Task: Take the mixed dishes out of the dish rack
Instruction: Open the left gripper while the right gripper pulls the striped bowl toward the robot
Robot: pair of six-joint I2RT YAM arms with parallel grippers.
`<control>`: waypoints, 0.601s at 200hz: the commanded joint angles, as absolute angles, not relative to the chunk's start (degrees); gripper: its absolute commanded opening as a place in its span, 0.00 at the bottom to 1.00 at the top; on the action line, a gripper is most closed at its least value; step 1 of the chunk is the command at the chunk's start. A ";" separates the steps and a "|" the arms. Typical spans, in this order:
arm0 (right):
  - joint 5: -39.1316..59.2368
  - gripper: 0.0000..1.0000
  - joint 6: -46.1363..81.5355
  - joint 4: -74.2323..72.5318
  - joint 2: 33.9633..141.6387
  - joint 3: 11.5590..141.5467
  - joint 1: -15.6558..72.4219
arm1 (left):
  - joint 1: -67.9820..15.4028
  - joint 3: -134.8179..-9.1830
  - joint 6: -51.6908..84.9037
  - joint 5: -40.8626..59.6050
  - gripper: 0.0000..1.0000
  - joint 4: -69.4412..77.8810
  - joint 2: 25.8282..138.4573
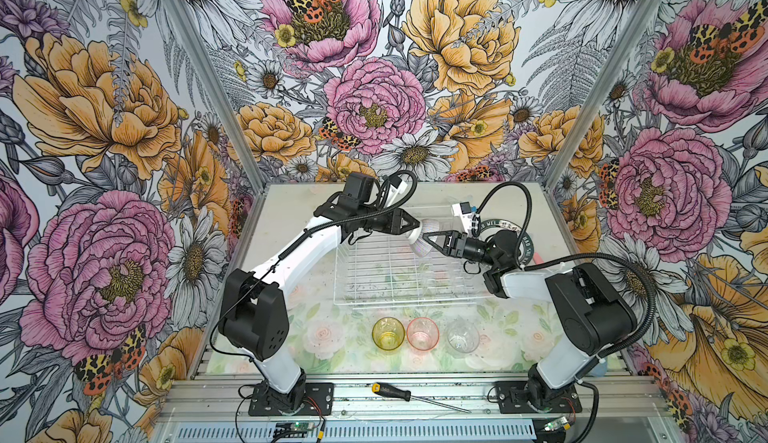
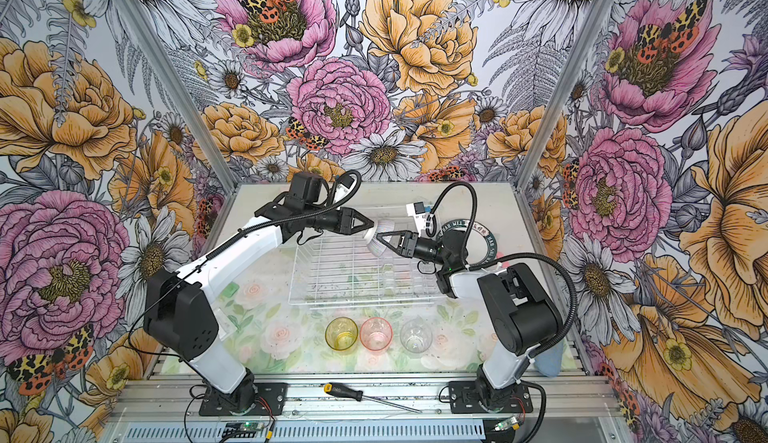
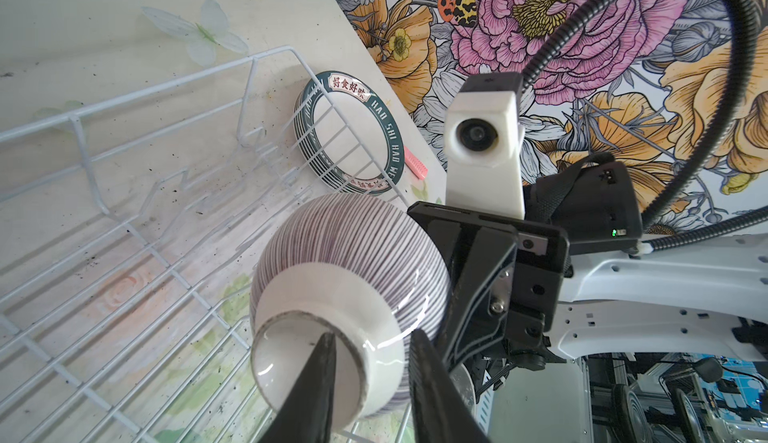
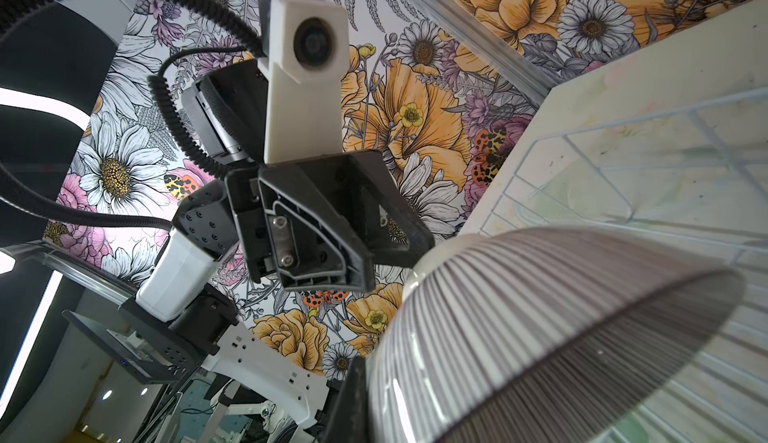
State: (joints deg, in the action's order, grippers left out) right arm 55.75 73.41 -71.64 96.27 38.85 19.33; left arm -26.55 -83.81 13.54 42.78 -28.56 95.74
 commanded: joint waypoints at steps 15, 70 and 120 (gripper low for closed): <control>55.64 0.00 73.30 -77.76 95.17 41.18 19.82 | -25.39 -81.72 13.57 40.84 0.41 -27.29 91.95; 57.62 0.00 64.37 -62.27 90.35 43.34 20.07 | -21.52 -77.37 13.67 33.66 0.58 -29.84 83.72; 49.22 0.00 27.12 -2.68 79.35 57.51 24.35 | -18.97 -74.44 11.74 20.82 0.66 -37.27 73.74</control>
State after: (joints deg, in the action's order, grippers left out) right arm 55.55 51.20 -33.58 85.23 48.42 21.50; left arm -20.67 -76.47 13.06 29.80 -32.91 77.87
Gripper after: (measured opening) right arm 0.097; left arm 0.647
